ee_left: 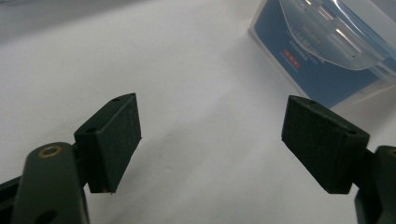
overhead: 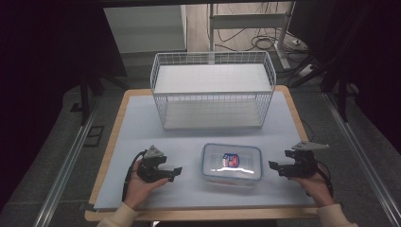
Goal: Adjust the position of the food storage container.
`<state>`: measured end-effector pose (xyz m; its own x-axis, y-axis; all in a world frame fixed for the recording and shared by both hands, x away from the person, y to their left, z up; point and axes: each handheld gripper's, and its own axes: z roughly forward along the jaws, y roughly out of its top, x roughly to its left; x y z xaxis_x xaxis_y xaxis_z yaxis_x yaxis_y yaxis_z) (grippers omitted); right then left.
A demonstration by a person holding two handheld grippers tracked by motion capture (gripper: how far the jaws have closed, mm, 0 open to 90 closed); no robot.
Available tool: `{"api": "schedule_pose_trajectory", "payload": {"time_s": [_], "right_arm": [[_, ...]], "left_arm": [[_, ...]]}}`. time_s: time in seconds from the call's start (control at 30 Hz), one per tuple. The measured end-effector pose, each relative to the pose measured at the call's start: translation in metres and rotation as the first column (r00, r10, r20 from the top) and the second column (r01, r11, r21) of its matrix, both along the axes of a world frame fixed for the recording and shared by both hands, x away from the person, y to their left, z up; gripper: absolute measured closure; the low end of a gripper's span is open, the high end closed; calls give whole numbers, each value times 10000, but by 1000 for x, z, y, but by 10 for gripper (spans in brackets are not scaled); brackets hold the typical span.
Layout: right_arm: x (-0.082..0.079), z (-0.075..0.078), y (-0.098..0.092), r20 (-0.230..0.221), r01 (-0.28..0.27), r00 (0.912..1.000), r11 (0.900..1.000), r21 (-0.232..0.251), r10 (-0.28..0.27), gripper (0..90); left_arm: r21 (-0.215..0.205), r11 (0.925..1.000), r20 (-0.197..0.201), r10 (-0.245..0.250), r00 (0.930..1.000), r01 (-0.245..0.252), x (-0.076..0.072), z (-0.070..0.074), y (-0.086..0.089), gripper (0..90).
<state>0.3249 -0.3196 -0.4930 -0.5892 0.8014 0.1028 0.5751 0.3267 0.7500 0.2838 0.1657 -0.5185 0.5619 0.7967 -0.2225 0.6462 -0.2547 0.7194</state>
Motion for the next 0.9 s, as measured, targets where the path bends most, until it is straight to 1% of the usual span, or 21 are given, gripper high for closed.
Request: {"api": "schedule_pose_trajectory", "payload": {"time_s": [0.17,0.37,0.5,0.53,0.6,0.7,0.73,0.77,0.8,0.87,0.9], "right_arm": [[0,0,0,-64,-77,10000,9999,-91,76,132],[-1,2,-1,-96,44,9999,10000,-68,-45,144],[-2,1,-1,-246,19,9997,9998,-176,-24,149],[-1,1,0,-258,27,9997,9996,-276,-34,149],[0,3,0,-231,-21,9997,9993,-363,12,161],[-4,7,0,-274,-15,9996,9995,-312,7,191],[-7,11,1,-290,-26,9996,9996,-276,18,239],[-7,11,1,-290,-26,9996,9996,-276,18,239],[-8,13,0,-295,-63,9995,9996,-270,56,272],[-10,19,0,-281,-273,9992,9995,-139,269,358],[-12,26,1,-280,-455,9986,9990,-26,454,439]], "left_arm": [[19,10000,-37,11,10000,-11,2,0,2,196],[-57,9998,-42,187,9998,-187,0,2,3,198],[-25,9999,-4,168,9999,-168,-1,3,1,198],[-27,9999,10,128,9999,-128,-1,2,0,198],[86,9999,28,101,9999,-101,-2,3,0,198],[21,9998,40,173,9998,-173,-3,4,-1,198],[33,9998,88,179,9998,-179,-4,5,-2,198],[33,9998,88,179,9998,-179,-4,5,-2,198],[72,9998,134,174,9998,-175,-4,5,-3,198],[145,9996,224,240,9995,-244,-5,5,-3,198],[125,9997,175,209,9996,-211,-5,5,-2,197]]}}
